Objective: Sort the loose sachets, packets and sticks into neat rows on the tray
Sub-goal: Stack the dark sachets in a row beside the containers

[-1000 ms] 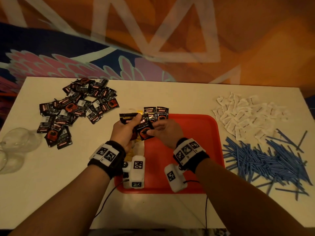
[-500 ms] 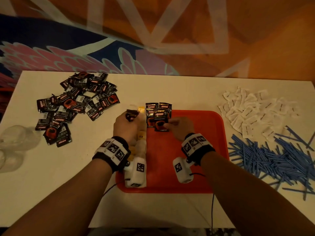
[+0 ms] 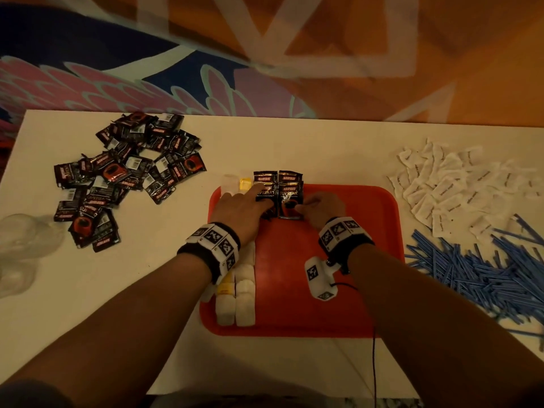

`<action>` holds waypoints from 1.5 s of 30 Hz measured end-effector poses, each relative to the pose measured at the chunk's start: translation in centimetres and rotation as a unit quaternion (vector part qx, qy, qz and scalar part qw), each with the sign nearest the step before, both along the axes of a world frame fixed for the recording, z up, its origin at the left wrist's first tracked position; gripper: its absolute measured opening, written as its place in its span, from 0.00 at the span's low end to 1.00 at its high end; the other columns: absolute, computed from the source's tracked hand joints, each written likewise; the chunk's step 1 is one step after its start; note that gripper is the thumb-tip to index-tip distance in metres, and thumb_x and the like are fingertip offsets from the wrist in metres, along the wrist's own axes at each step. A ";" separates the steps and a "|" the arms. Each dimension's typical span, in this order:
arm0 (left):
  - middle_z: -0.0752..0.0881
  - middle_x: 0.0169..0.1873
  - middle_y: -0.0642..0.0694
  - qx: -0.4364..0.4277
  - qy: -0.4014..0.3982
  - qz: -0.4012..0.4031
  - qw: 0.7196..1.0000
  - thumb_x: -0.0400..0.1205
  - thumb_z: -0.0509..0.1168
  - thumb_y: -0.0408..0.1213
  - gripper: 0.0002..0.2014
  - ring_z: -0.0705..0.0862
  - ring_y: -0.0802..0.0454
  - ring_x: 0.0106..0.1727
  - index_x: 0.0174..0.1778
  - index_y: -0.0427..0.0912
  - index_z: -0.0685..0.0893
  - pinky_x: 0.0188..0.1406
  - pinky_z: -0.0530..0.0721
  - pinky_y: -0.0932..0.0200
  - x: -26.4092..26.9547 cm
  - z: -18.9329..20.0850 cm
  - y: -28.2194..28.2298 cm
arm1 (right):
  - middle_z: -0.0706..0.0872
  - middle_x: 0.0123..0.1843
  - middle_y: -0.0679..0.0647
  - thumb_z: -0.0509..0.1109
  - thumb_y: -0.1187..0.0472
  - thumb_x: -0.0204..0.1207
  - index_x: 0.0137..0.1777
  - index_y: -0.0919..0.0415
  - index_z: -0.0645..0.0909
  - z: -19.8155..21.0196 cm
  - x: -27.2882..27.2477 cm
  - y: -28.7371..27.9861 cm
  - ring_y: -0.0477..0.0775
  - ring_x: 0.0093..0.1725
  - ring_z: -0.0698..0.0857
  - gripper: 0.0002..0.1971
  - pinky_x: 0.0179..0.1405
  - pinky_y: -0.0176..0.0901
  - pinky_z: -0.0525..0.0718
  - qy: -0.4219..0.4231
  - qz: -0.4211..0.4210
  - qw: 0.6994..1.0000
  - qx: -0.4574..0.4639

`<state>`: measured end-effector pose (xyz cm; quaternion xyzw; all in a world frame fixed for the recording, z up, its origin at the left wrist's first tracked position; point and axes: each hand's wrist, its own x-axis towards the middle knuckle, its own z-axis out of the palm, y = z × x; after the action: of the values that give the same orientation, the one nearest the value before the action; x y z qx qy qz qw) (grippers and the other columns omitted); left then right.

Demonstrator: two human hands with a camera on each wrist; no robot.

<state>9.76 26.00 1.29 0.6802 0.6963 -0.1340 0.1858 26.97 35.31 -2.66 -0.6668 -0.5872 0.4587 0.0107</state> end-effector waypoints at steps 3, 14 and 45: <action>0.53 0.87 0.47 -0.013 0.009 -0.011 1.000 0.88 0.55 0.39 0.25 0.79 0.38 0.67 0.82 0.60 0.67 0.65 0.74 0.45 0.0 -0.3 0.2 | 0.89 0.51 0.50 0.79 0.54 0.74 0.50 0.55 0.84 -0.1 -0.1 0.1 0.49 0.51 0.85 0.09 0.50 0.40 0.83 0.006 -0.014 1.000 0.004; 0.55 0.86 0.46 -0.023 -0.014 -0.003 1.000 0.86 0.58 0.41 0.26 0.79 0.38 0.66 0.83 0.58 0.66 0.64 0.76 0.44 -0.3 -0.6 0.3 | 0.86 0.47 0.46 0.77 0.54 0.75 0.52 0.54 0.84 -0.2 -0.5 0.3 0.45 0.48 0.83 0.09 0.47 0.37 0.79 0.013 -0.019 1.000 0.015; 0.92 0.42 0.41 0.148 -0.616 0.521 0.572 0.81 0.72 0.31 0.02 0.90 0.38 0.50 0.44 0.41 0.89 0.60 0.86 0.36 -1.1 5.3 -2.8 | 0.89 0.42 0.49 0.80 0.62 0.71 0.43 0.53 0.86 7.2 -3.6 -6.7 0.43 0.41 0.86 0.06 0.42 0.32 0.81 0.242 0.104 0.962 0.072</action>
<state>8.66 23.22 6.60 0.1363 0.6583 0.5420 0.5043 23.35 28.59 4.52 -0.4688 -0.6647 0.5613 0.1528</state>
